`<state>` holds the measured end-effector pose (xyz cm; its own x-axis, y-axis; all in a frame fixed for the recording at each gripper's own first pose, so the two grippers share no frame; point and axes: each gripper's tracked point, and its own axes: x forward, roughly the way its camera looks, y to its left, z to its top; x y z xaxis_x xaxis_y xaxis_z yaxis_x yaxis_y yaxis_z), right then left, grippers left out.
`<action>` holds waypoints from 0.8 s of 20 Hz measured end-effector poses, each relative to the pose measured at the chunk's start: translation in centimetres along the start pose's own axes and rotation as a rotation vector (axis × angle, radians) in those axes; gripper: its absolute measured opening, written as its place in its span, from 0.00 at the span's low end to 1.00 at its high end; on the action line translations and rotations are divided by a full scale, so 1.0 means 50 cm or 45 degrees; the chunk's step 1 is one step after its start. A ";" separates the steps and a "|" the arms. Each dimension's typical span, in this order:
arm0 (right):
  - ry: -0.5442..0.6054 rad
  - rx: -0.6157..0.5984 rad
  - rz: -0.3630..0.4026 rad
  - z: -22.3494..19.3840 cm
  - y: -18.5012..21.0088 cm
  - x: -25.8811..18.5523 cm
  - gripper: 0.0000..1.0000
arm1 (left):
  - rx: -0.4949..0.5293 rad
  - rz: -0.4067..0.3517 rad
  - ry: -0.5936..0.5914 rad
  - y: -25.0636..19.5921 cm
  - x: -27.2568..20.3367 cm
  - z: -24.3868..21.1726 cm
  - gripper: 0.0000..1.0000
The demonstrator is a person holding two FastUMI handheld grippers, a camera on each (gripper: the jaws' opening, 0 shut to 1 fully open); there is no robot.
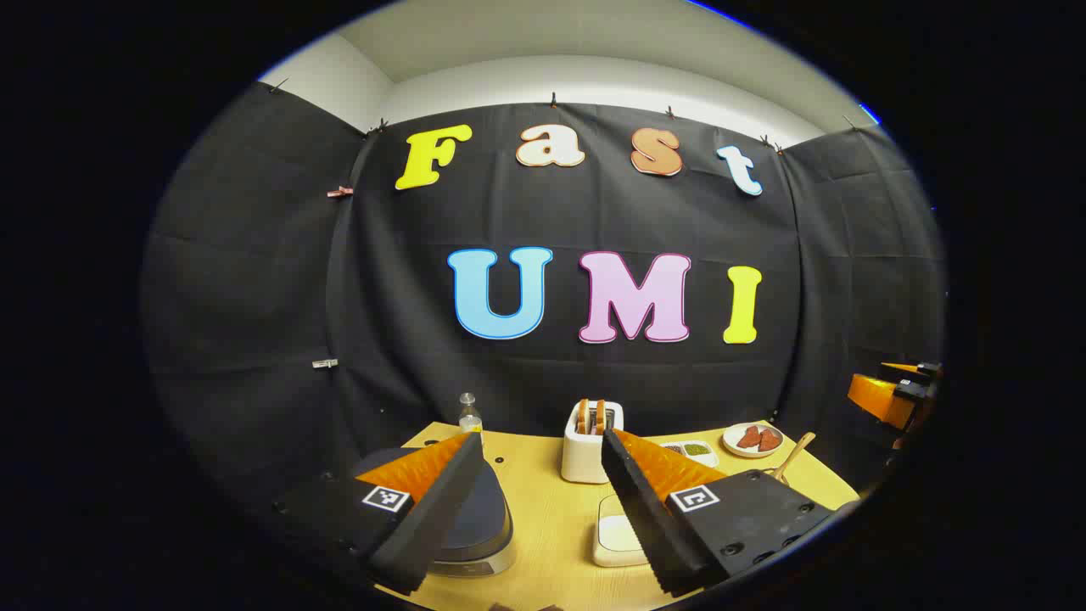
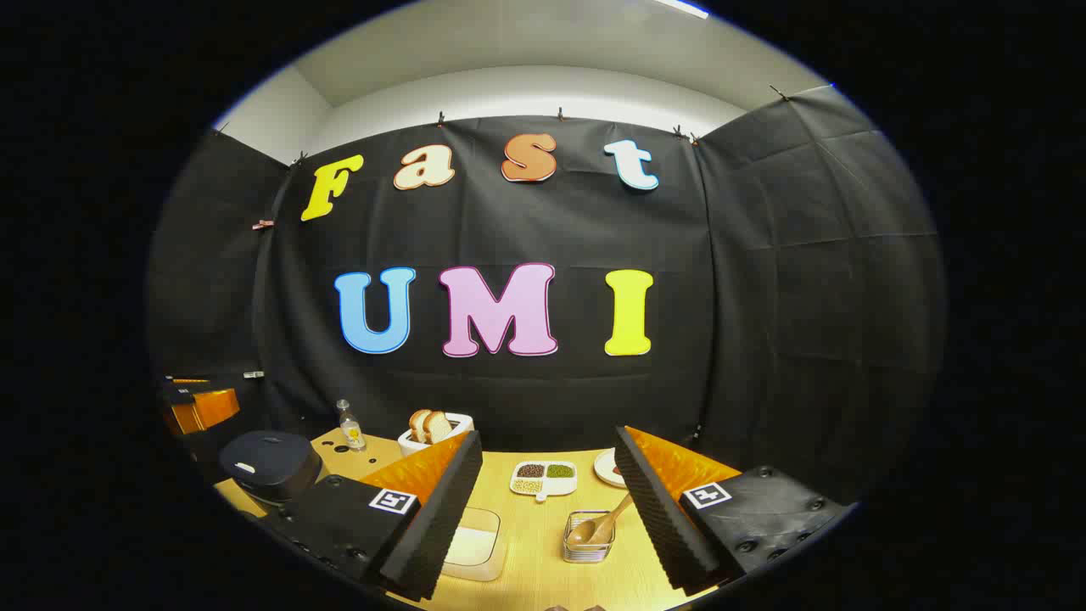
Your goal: Close the left gripper, press the button to open the rice cooker; take a wooden spoon from the chopstick holder with the right hand, scoop a spoonful of rice and pour it into the rice cooker, then put the wooden spoon back into the chopstick holder.
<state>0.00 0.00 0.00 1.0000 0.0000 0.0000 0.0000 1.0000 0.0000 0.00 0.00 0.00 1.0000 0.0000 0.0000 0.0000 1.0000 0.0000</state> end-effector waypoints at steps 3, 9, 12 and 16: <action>0.002 0.012 -0.005 -0.001 -0.004 -0.001 0.98 | -0.011 0.010 0.029 -0.004 0.004 -0.015 0.95; 0.010 0.027 -0.028 -0.004 -0.019 -0.004 0.98 | -0.026 -0.001 0.028 -0.013 -0.002 -0.013 0.96; 0.001 0.024 -0.040 0.002 -0.026 -0.008 0.98 | -0.012 -0.012 0.018 -0.014 -0.004 -0.008 0.95; 0.003 0.036 -0.044 0.003 -0.024 -0.012 0.98 | 0.001 -0.012 0.013 -0.008 -0.008 -0.003 0.95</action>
<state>-0.59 -1.21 0.15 0.9994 -0.0343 -0.0029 0.0344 0.9990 0.0283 -0.38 -0.40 -0.14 0.9999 -0.0091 -0.0100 0.0091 1.0000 0.0005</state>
